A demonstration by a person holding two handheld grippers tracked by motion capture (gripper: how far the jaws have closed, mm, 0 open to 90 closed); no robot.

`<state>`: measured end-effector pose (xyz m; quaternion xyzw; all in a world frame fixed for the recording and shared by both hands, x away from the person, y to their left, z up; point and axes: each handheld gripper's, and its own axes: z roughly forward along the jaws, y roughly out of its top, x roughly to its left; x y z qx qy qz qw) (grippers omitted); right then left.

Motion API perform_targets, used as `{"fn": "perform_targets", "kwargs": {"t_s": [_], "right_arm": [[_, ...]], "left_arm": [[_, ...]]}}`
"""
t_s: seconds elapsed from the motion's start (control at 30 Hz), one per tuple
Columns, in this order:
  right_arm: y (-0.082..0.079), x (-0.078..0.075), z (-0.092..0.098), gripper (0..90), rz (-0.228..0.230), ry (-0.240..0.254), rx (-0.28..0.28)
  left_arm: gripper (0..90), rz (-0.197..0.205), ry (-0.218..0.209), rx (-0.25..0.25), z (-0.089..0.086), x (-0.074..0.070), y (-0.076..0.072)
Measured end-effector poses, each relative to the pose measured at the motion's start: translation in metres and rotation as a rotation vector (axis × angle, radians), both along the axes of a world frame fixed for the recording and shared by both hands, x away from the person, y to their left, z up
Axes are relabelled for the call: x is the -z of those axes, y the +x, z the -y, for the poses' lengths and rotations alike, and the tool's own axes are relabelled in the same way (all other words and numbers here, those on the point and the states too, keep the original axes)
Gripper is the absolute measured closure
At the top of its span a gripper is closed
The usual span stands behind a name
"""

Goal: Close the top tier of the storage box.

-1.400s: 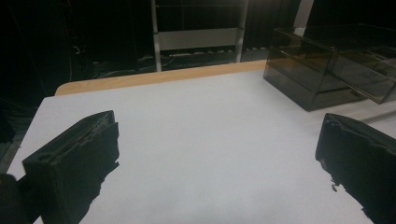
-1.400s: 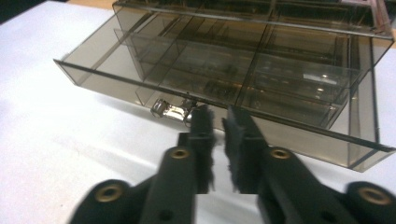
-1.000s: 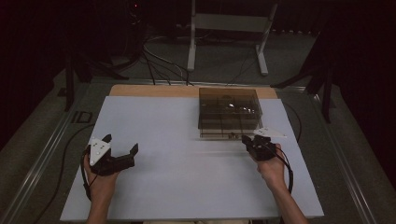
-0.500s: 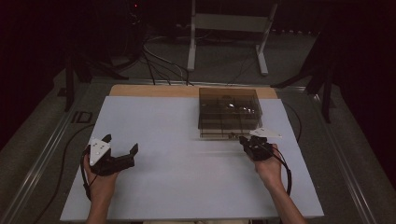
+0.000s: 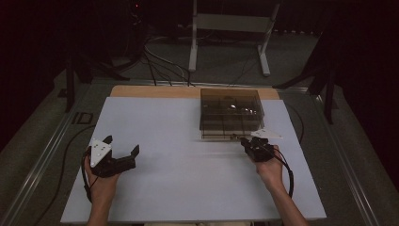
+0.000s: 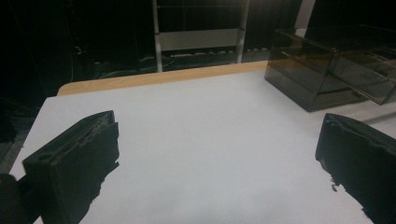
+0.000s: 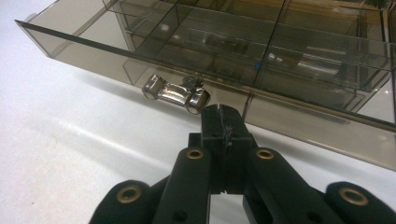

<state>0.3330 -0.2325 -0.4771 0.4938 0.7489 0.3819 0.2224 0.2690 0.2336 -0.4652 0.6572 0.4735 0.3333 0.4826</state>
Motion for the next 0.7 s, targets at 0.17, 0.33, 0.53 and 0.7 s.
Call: {"fn": "perform_targets", "kwargs": {"t_s": [0.17,0.33,0.53,0.7], "right_arm": [[0.0005,0.0015,0.0001,90.0,-0.003,-0.001,-0.001],[0.0008,0.0029,-0.0004,90.0,-0.01,-0.003,-0.002],[0.0009,0.005,-0.0053,90.0,-0.012,-0.009,-0.019],[0.0022,0.0056,-0.0058,90.0,-0.014,-0.007,-0.018]], "left_arm": [[0.3,-0.001,-0.001,-0.001,-0.0003,0.0001,0.0001],[0.3,-0.001,-0.001,0.001,0.0001,0.0002,0.0002],[0.3,-0.002,-0.001,0.002,0.0002,0.0004,0.0004],[0.3,-0.004,0.002,0.004,0.0004,0.0006,0.0006]]}}
